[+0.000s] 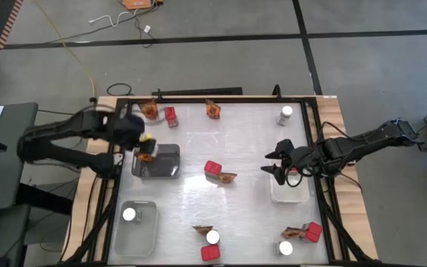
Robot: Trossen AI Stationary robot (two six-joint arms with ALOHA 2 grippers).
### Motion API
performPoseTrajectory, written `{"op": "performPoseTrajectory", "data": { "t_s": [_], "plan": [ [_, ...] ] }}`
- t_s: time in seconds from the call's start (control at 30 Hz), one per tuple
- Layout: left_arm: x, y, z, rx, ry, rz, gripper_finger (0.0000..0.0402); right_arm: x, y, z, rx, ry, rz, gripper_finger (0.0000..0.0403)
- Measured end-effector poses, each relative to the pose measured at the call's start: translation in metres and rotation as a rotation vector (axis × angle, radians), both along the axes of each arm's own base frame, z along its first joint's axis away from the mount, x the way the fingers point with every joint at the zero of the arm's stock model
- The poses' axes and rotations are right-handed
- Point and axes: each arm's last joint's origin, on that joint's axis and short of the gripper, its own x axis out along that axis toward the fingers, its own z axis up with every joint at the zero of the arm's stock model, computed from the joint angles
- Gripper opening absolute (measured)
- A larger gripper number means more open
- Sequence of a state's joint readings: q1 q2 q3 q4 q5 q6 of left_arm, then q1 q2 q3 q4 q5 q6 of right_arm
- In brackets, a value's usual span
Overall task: Sort spices by type
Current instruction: Put the white spice bottle into the gray bin
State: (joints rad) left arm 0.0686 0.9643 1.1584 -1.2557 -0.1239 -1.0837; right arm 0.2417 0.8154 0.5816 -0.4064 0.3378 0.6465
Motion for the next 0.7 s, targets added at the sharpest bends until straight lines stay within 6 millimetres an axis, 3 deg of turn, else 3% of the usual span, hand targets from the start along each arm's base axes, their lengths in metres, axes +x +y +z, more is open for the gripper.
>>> {"op": "performPoseTrajectory", "data": {
  "t_s": [0.2,0.33,0.5,0.7],
  "plan": [
    [0.028,-0.052,-0.006,0.041,-0.055,-0.239,0.0195,0.005,0.002,0.007,0.044,-0.084,0.02,0.0311],
    [0.036,-0.086,-0.009,0.06,-0.095,-0.479,0.0195,0.007,0.003,0.011,0.057,-0.128,0.024,0.0311],
    [0.027,-0.119,-0.014,0.036,-0.064,-0.648,0.0207,0.008,0.003,0.014,0.09,-0.169,0.011,0.0311],
    [0.015,-0.151,-0.022,0.035,-0.023,-0.788,0.0194,0.009,0.003,0.015,0.13,-0.185,-0.011,0.0311]
  ]
}}
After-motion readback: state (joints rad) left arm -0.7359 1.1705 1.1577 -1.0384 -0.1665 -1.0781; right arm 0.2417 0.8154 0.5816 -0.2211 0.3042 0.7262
